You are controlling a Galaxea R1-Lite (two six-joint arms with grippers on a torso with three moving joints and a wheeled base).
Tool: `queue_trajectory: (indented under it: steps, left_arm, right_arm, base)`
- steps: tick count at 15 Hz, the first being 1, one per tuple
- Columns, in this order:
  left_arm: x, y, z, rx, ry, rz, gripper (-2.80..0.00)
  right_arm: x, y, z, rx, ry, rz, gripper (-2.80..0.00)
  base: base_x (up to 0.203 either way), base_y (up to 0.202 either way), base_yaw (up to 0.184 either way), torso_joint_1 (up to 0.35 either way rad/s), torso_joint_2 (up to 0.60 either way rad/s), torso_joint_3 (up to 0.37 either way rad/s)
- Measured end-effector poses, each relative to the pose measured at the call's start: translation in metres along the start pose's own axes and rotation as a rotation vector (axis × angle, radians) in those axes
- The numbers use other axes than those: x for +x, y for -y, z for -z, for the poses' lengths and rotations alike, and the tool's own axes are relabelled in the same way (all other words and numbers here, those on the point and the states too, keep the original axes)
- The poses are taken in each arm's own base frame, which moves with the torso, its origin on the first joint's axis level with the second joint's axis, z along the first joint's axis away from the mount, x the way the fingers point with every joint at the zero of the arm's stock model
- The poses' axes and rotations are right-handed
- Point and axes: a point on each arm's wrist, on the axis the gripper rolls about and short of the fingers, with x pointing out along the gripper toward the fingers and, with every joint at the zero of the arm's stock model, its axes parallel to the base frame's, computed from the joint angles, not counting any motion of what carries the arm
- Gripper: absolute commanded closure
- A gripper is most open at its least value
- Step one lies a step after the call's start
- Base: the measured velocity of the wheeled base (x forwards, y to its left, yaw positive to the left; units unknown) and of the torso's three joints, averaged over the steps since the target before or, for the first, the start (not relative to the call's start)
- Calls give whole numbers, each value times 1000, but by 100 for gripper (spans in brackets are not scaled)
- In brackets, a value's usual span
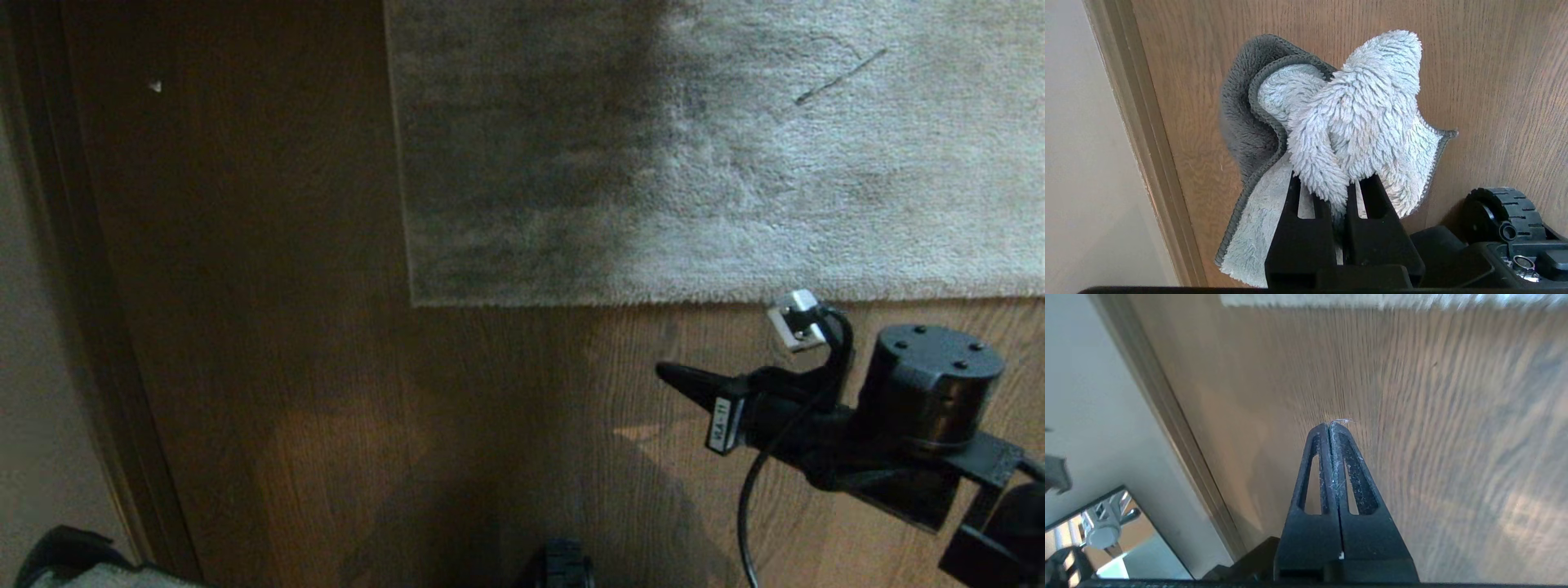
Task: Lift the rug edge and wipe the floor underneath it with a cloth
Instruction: Lift up the carpet
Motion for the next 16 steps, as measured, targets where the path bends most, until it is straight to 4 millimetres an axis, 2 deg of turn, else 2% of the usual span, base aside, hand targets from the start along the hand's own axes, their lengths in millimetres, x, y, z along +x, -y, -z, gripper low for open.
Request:
queue_trajectory:
  steps: [1, 7, 11, 16]
  left_arm:
    - [0, 0, 0, 0, 0, 0, 0]
    - [0, 0, 0, 0, 0, 0, 0]
    - [0, 0, 0, 0, 0, 0, 0]
    - [0, 0, 0, 0, 0, -1, 0]
  right_arm:
    - [5, 0, 4, 6, -3, 13, -280]
    - [23, -14, 20, 91, 62, 30, -280]
    - [33, -22, 38, 98, 107, 187, -280]
    - [38, -22, 46, 95, 172, 333, -280]
  base:
    - [0, 0, 0, 0, 0, 0]
    - [0, 0, 0, 0, 0, 0]
    - [0, 0, 0, 0, 0, 0]
    - [0, 0, 0, 0, 0, 0]
